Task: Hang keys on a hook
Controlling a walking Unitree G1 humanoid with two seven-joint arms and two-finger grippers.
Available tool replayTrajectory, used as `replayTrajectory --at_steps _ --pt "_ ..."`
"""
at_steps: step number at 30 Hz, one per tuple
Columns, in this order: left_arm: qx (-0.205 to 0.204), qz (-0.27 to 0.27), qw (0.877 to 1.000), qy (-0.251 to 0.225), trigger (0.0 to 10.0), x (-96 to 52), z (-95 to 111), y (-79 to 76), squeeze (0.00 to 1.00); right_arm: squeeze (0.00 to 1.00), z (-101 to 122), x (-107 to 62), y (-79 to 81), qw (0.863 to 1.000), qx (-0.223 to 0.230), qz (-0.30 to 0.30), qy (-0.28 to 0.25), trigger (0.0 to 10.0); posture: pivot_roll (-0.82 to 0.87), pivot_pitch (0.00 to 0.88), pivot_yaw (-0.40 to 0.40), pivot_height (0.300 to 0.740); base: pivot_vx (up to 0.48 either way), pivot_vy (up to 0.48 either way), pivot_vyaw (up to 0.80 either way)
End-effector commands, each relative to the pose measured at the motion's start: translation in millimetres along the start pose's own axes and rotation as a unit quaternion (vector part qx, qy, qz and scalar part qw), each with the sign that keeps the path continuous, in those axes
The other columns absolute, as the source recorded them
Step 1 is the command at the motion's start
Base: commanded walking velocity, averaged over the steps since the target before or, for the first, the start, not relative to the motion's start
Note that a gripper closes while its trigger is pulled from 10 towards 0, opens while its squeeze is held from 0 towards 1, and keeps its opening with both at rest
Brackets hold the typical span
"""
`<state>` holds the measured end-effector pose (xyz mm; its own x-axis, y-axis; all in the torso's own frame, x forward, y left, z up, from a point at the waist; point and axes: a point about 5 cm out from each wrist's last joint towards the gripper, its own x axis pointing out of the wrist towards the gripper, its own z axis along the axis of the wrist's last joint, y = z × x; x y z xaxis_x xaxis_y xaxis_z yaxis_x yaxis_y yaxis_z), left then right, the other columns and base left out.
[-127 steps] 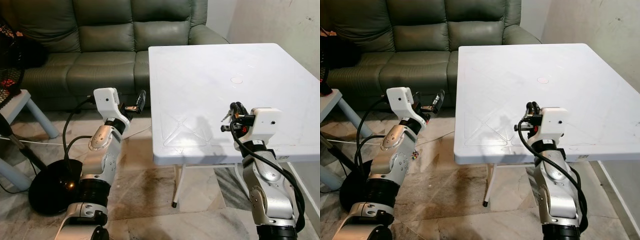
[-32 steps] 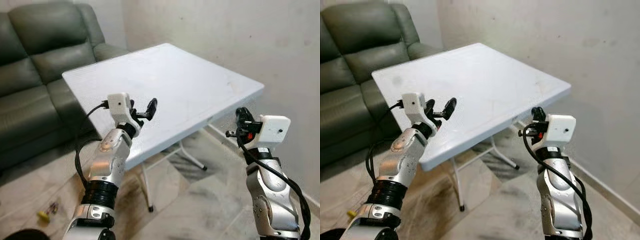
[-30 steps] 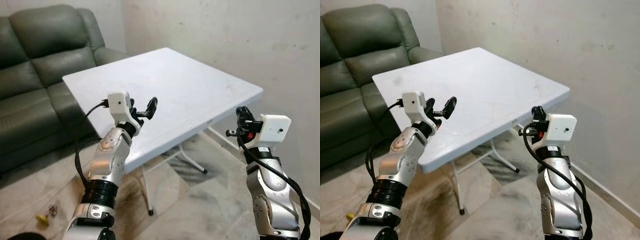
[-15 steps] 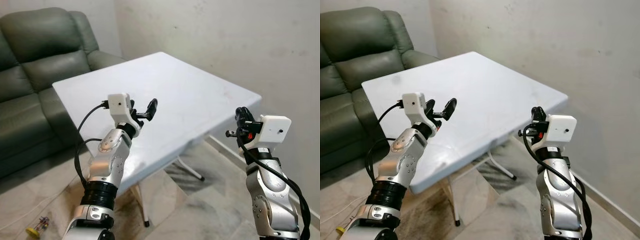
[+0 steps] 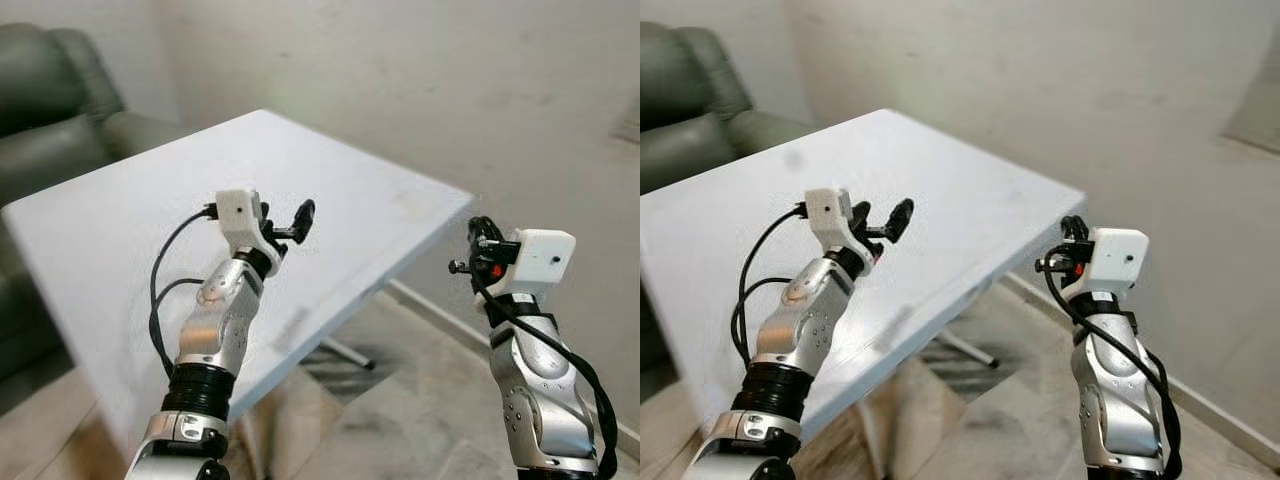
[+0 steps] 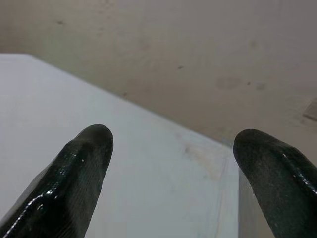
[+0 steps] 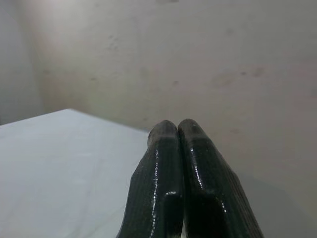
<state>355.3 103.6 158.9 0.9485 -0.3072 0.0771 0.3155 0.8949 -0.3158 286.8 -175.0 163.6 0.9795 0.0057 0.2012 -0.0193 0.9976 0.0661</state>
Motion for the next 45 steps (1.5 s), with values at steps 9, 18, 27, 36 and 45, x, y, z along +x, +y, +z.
replayTrajectory --at_steps 9,18,27,36,45 --pt "0.005 0.009 1.0 -0.007 10.0 -0.6 6.3 5.9 0.0 0.0 1.2 2.8 7.8 1.0 0.004 0.012 0.002 10.0 0.03 0.021 0.031 0.74 0.401 0.0 -0.73" --pt "0.004 0.009 1.0 -0.007 10.0 -0.8 6.1 5.0 0.0 0.0 1.0 3.0 8.4 1.0 0.004 0.014 0.004 10.0 0.03 0.021 0.027 0.74 0.4 0.0 -0.73" --pt "0.004 0.009 1.0 -0.009 10.0 -0.9 6.4 4.5 0.0 0.0 4.0 3.3 9.3 1.0 0.013 0.016 -0.008 10.0 0.03 0.017 0.024 0.74 0.4 0.0 -0.57" --pt "0.002 0.008 1.0 -0.009 10.0 -0.8 5.9 3.7 0.0 0.0 4.2 3.0 10.8 1.0 0.012 0.02 -0.007 10.0 0.03 0.014 0.023 0.74 0.401 0.0 0.0" --pt "-0.006 0.01 1.0 -0.021 10.0 -0.9 8.2 1.3 0.0 0.0 4.2 3.8 11.4 1.0 0.007 0.022 -0.005 10.0 0.03 0.007 0.02 0.74 0.252 0.0 0.0"
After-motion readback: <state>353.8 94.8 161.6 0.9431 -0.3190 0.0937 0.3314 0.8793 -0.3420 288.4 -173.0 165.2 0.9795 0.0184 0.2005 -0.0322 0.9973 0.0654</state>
